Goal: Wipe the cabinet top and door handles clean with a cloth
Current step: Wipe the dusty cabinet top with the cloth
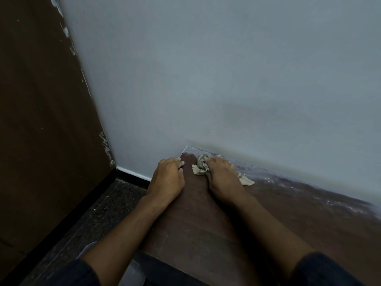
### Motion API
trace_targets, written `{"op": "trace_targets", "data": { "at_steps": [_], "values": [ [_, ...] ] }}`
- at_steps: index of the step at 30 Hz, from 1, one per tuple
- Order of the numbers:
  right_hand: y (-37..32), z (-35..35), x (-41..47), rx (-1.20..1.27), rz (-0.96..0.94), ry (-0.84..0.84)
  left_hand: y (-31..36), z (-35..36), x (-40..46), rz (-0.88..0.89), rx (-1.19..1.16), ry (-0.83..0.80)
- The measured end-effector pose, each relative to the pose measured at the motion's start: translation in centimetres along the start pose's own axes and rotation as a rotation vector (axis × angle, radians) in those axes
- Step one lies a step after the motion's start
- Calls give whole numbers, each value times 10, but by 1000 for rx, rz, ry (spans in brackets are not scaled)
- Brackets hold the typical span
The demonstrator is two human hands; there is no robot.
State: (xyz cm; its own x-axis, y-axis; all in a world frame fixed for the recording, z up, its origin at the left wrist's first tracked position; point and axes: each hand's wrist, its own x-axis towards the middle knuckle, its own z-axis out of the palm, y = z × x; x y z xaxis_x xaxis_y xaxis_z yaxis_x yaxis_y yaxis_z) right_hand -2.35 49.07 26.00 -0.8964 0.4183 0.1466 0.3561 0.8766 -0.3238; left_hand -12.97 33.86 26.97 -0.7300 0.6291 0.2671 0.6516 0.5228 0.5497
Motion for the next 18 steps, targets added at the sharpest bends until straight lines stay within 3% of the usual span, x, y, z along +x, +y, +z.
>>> {"op": "trace_targets", "data": {
  "at_steps": [7,11,16,18],
  "values": [
    [8,-8,-15,11,-138,-85,-2,1,11,-192,-273,34],
    [-11,3,18,-12,-38,-20,-3,7,13,-196,-252,49],
    [-21,12,25,1,-171,-60,-6,12,16,-130,-185,77],
    [-14,11,41,-2,-139,-51,-6,13,17,-130,-181,81]
  ]
}}
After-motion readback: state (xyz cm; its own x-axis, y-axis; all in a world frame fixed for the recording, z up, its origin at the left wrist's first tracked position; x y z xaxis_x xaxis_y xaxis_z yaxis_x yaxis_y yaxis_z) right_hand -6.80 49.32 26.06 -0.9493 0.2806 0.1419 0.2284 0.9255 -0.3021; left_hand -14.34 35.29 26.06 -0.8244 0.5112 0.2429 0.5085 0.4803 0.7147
